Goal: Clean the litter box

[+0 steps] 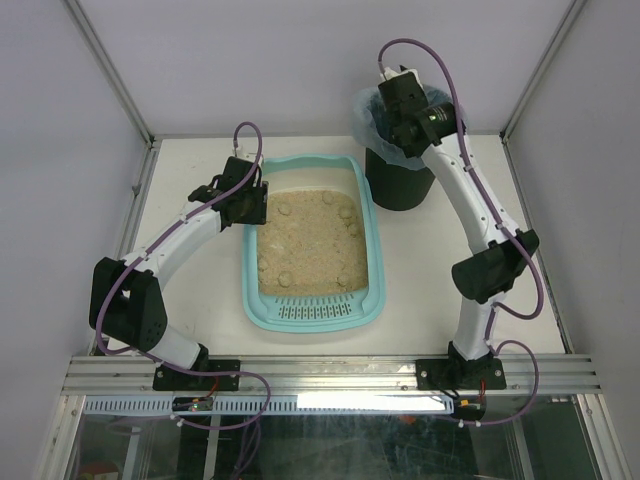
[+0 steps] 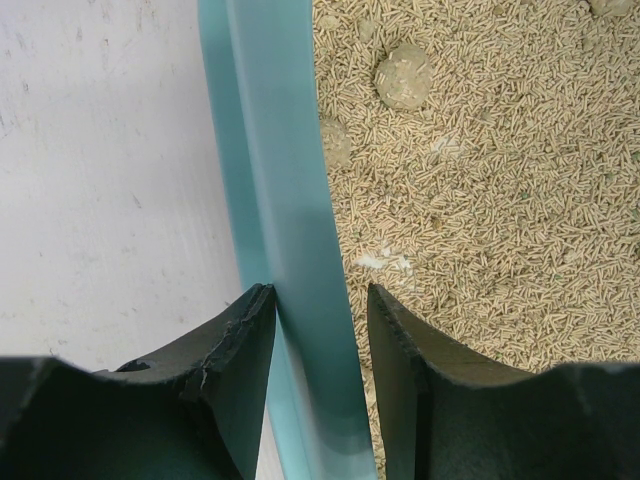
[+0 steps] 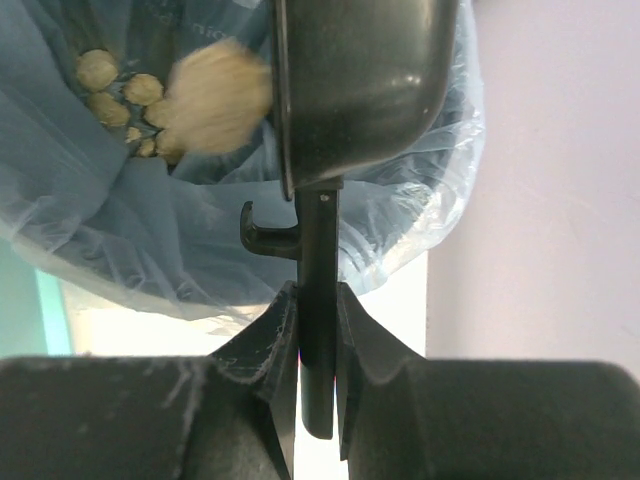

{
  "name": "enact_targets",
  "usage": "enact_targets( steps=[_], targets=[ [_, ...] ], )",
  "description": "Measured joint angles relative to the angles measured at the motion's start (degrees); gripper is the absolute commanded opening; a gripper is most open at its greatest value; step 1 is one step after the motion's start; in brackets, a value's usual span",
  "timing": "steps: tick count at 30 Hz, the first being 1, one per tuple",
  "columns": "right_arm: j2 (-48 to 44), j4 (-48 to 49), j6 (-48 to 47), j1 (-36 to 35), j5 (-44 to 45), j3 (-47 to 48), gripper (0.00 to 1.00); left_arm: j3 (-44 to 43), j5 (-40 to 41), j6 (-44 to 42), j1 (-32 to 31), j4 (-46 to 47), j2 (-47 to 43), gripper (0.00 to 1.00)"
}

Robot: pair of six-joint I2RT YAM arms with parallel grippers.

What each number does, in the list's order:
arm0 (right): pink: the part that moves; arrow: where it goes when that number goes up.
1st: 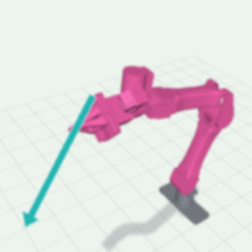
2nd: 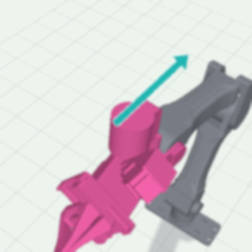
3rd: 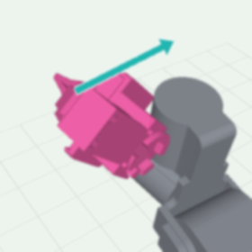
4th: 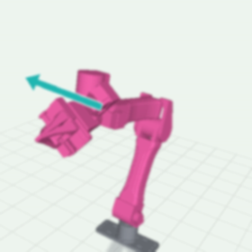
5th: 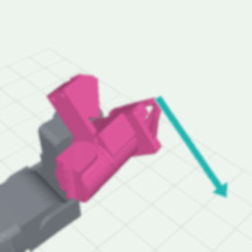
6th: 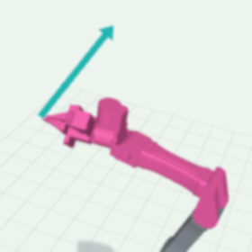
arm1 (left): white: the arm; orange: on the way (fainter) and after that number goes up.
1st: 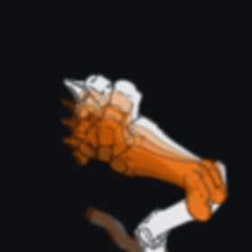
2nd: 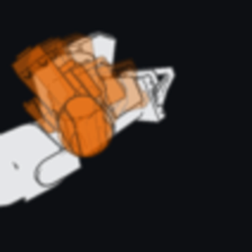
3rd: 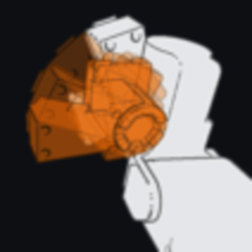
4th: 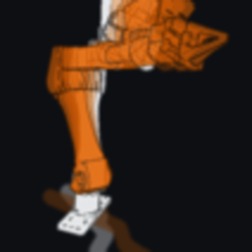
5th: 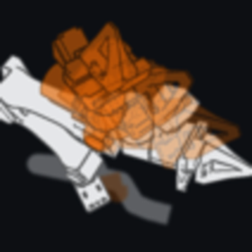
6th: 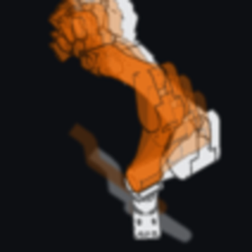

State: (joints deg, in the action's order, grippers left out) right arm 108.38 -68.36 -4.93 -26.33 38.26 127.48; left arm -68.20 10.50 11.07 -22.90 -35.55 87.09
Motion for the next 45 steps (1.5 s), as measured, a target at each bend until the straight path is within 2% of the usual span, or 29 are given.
enact_targets(
  steps=[11,21,25,29,32,36,40,45],
  targets=[
    [0.0,3.1,-3.1,-0.5,8.7,-2.9,0.0,0.0,0.0,0.0,0.0,0.0,0.0,0.42],
    [-2.6,3.7,0.3,-0.7,2.7,-1.1,0.0,0.0,0.0,0.0,0.0,0.0,0.0,0.44],
    [-12.7,9.0,4.3,-0.5,-5.2,-11.2,0.0,0.3,0.2,0.0,0.0,0.0,-0.5,0.49],
    [-27.0,16.1,7.5,-0.4,-15.5,-25.3,0.0,0.9,1.1,0.2,0.0,0.1,-1.9,0.49],
    [-34.6,20.0,10.4,0.3,-23.3,-31.3,0.0,1.0,1.4,0.2,0.0,0.2,-2.4,0.49],
    [-39.8,25.2,13.9,1.4,-37.3,-37.7,0.0,1.0,1.4,0.2,0.0,0.2,-2.4,0.53],
    [-41.3,28.5,16.8,1.6,-51.0,-45.6,0.0,1.3,1.4,0.3,0.0,0.4,-2.4,0.56],
    [-41.4,28.9,20.9,1.4,-62.7,-53.8,0.01,1.7,2.0,0.3,0.0,0.5,-3.8,0.62]
  ],
)
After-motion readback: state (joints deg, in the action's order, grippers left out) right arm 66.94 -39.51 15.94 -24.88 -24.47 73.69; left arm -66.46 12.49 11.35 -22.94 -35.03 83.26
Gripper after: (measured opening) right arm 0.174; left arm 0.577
